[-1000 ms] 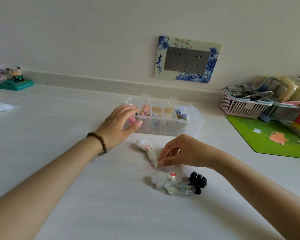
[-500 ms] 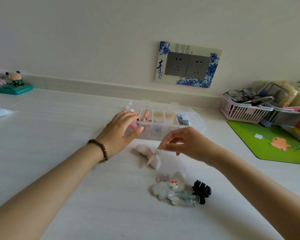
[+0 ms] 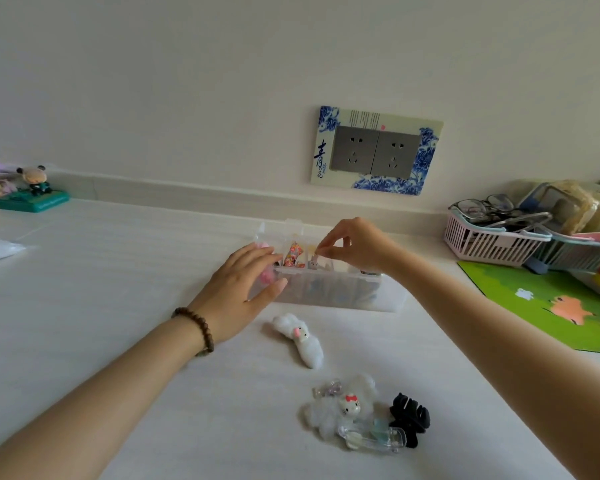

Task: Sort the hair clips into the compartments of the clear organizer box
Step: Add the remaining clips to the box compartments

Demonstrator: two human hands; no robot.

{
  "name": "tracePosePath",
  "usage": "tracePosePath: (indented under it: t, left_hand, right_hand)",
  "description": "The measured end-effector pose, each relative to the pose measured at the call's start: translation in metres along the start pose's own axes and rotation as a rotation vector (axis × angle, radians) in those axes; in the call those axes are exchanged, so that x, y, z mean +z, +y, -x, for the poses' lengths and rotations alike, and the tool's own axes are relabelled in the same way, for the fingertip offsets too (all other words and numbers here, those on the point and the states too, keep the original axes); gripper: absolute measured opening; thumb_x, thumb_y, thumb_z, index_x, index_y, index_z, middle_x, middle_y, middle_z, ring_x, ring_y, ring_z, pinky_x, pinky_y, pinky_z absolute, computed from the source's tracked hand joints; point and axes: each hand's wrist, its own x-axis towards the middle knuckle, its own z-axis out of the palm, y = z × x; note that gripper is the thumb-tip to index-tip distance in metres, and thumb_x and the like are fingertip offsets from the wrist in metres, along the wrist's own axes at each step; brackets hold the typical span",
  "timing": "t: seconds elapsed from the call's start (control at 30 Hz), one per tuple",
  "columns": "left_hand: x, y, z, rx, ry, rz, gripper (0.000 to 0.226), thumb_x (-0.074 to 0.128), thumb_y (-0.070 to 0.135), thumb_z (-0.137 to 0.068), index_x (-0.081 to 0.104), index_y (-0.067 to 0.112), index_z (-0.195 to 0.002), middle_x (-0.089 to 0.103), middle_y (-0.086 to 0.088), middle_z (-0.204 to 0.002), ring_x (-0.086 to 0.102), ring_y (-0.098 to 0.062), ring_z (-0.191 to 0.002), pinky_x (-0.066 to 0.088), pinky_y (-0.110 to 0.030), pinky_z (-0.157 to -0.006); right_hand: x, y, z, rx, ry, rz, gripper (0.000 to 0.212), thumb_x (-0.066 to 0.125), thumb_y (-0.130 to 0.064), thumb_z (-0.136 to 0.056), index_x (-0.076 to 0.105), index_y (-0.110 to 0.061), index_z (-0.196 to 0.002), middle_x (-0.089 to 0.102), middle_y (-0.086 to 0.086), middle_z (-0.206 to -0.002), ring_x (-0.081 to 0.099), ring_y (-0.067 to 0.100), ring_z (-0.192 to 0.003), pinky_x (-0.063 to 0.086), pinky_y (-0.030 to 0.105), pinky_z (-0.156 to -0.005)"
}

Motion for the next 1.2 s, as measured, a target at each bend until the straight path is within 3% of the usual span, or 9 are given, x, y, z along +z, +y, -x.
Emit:
tracePosePath:
  t: [0.13,0.23,0.33,0.43,0.57,0.73,0.87,1.03,1.2]
  left_hand:
    - [0.000,-0.001,0.000,-0.001,-0.002,0.005,0.089,0.015,0.082,-0.070,0.040,0.025,-0.135,0.034,0.009,-0.146,0.014,-0.002,-0.138,0.010,-0.017,-0.108]
    - [-0.006,0.004,0.000,0.008,0.007,0.027,0.087,0.018,0.082,-0.070,0.041,0.027,-0.133,0.037,0.008,-0.144,0.019,-0.005,-0.137,0.013,-0.021,-0.110]
    - [-0.017,0.029,0.000,0.088,-0.002,0.104,0.069,0.037,0.074,-0.074,0.048,0.031,-0.127,0.048,0.009,-0.136,0.034,-0.002,-0.127,0.023,-0.014,-0.106]
    - [-0.025,0.066,0.009,0.120,-0.193,0.167,0.049,0.055,0.063,-0.075,0.056,0.037,-0.116,0.054,0.017,-0.123,0.044,0.005,-0.111,0.033,-0.014,-0.098]
    - [-0.020,0.088,0.040,0.114,-0.393,0.180,0.041,0.061,0.063,-0.070,0.060,0.041,-0.105,0.056,0.024,-0.110,0.047,0.005,-0.109,0.037,-0.017,-0.093]
    - [-0.013,0.095,0.063,0.106,-0.439,0.190,0.038,0.067,0.059,-0.067,0.063,0.041,-0.101,0.055,0.024,-0.110,0.046,0.003,-0.109,0.036,-0.016,-0.095]
    - [-0.009,0.098,0.068,0.121,-0.451,0.181,0.038,0.067,0.056,-0.067,0.064,0.039,-0.101,0.052,0.026,-0.113,0.041,0.008,-0.112,0.028,0.000,-0.089]
    - [-0.015,0.089,0.059,0.105,-0.361,0.245,0.040,0.063,0.062,-0.066,0.064,0.040,-0.099,0.057,0.025,-0.111,0.047,0.007,-0.111,0.030,-0.001,-0.090]
    - [-0.030,0.065,0.030,0.082,-0.155,0.232,0.046,0.055,0.063,-0.069,0.061,0.037,-0.107,0.058,0.019,-0.112,0.049,0.007,-0.108,0.029,0.000,-0.088]
  right_hand:
    - [-0.009,-0.005,0.020,0.016,0.108,-0.138,0.017,0.061,-0.025,-0.088,0.073,-0.019,-0.099,0.063,-0.008,-0.094,0.058,0.013,-0.080,0.050,0.034,-0.072]
    - [-0.020,-0.009,0.051,-0.016,0.110,-0.267,0.014,0.062,-0.025,-0.087,0.073,-0.022,-0.096,0.068,-0.015,-0.094,0.063,0.010,-0.084,0.056,0.031,-0.074]
    - [-0.029,-0.016,0.096,-0.092,-0.083,-0.292,0.015,0.064,-0.032,-0.083,0.071,-0.026,-0.095,0.070,-0.018,-0.096,0.065,0.006,-0.084,0.051,0.018,-0.076]
    - [-0.029,-0.020,0.142,-0.118,-0.240,-0.259,0.020,0.065,-0.044,-0.078,0.071,-0.031,-0.092,0.068,-0.019,-0.096,0.062,0.005,-0.091,0.045,0.022,-0.079]
    - [-0.022,-0.016,0.181,-0.122,-0.273,-0.253,0.020,0.074,-0.041,-0.073,0.069,-0.033,-0.091,0.061,-0.013,-0.101,0.056,0.008,-0.103,0.039,0.017,-0.091]
    - [-0.009,-0.014,0.198,-0.172,-0.237,-0.064,0.022,0.077,-0.043,-0.070,0.068,-0.035,-0.088,0.051,-0.017,-0.107,0.045,0.002,-0.108,0.032,0.012,-0.094]
    - [-0.002,-0.012,0.198,-0.211,-0.176,-0.080,0.017,0.075,-0.038,-0.073,0.068,-0.035,-0.088,0.054,-0.014,-0.105,0.048,0.005,-0.105,0.037,0.017,-0.093]
    - [-0.014,-0.014,0.186,-0.129,-0.123,-0.434,0.016,0.070,-0.035,-0.077,0.068,-0.023,-0.088,0.070,-0.006,-0.094,0.064,0.010,-0.094,0.046,0.022,-0.091]
    - [-0.026,-0.008,0.138,0.001,0.074,-0.703,0.012,0.065,-0.021,-0.082,0.067,-0.014,-0.092,0.070,0.005,-0.089,0.065,0.009,-0.078,0.051,0.017,-0.072]
